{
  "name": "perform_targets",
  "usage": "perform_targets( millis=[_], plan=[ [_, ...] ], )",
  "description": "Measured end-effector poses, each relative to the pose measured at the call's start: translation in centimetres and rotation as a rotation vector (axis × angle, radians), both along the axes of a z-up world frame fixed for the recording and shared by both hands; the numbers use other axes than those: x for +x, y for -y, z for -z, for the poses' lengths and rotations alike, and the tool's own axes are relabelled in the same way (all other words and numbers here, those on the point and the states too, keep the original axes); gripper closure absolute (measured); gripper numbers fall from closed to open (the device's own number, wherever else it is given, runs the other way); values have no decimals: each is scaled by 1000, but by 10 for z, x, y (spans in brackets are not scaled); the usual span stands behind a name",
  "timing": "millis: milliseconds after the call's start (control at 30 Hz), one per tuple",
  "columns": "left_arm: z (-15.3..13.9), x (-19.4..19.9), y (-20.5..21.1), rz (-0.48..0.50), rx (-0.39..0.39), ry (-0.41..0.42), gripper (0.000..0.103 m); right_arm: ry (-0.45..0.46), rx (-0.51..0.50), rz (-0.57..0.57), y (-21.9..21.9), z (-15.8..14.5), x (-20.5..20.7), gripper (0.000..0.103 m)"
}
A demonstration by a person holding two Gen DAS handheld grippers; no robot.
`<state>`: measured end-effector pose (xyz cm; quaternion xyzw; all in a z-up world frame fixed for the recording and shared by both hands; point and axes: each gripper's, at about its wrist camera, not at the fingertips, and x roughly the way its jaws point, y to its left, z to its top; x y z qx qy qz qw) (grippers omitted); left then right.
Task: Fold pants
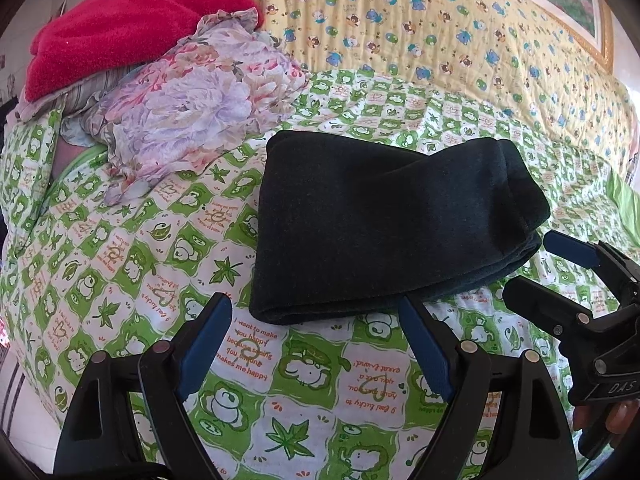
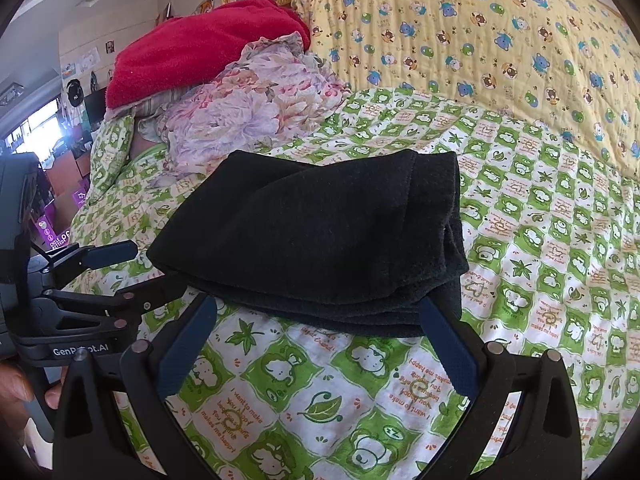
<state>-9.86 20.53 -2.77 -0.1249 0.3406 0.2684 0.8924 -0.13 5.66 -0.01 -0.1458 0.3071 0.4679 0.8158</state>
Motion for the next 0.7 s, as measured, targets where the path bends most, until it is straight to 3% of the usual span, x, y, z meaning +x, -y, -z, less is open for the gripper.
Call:
perform_targets(
  millis=[700],
  plan=[
    [-3,2,2,6,26,-2,17,-5,17,14,1,-4,2,2]
  ],
)
